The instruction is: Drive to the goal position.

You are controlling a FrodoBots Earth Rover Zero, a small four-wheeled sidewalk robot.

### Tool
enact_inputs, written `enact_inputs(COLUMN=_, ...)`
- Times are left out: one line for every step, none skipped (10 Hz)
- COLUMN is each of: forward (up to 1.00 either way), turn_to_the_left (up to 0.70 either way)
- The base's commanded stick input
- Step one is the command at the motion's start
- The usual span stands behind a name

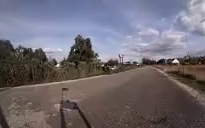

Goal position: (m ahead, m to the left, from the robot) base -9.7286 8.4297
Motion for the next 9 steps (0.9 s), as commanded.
enact_inputs(forward=0.04, turn_to_the_left=0.0)
enact_inputs(forward=0.04, turn_to_the_left=0.0)
enact_inputs(forward=0.04, turn_to_the_left=0.0)
enact_inputs(forward=0.04, turn_to_the_left=0.0)
enact_inputs(forward=0.0, turn_to_the_left=0.0)
enact_inputs(forward=0.03, turn_to_the_left=0.0)
enact_inputs(forward=0.04, turn_to_the_left=0.0)
enact_inputs(forward=0.04, turn_to_the_left=0.0)
enact_inputs(forward=0.04, turn_to_the_left=0.0)
